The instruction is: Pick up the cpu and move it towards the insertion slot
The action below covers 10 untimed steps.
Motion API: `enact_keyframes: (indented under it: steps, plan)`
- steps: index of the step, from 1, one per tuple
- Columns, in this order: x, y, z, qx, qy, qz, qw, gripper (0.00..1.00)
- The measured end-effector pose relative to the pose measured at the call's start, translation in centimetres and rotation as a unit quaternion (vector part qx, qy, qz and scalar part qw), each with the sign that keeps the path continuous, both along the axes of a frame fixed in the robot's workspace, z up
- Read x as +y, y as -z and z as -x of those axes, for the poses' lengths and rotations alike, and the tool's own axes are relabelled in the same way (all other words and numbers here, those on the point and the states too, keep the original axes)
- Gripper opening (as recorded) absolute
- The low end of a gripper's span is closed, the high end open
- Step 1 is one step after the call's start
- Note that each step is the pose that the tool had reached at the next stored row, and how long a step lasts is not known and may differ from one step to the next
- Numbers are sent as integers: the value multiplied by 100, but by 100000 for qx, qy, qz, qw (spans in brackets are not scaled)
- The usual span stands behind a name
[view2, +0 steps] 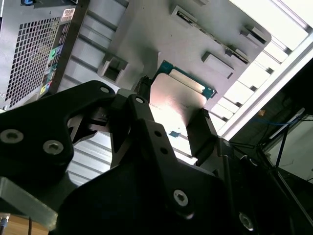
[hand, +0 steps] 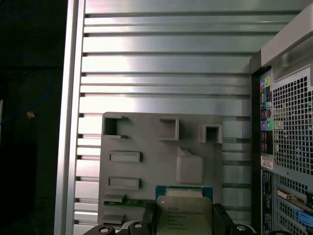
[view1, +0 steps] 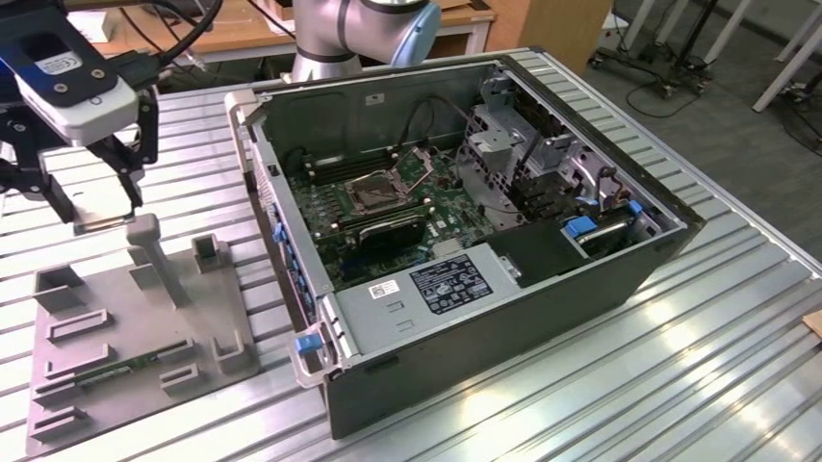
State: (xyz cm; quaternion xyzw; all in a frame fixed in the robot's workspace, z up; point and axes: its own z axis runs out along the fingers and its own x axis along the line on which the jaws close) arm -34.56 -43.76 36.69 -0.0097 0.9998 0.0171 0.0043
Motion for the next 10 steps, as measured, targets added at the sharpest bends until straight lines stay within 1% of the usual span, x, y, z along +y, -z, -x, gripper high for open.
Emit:
enact_keyframes:
  steps: [10]
  plan:
    - [0, 0, -84, 2, 2, 0, 100000, 54]
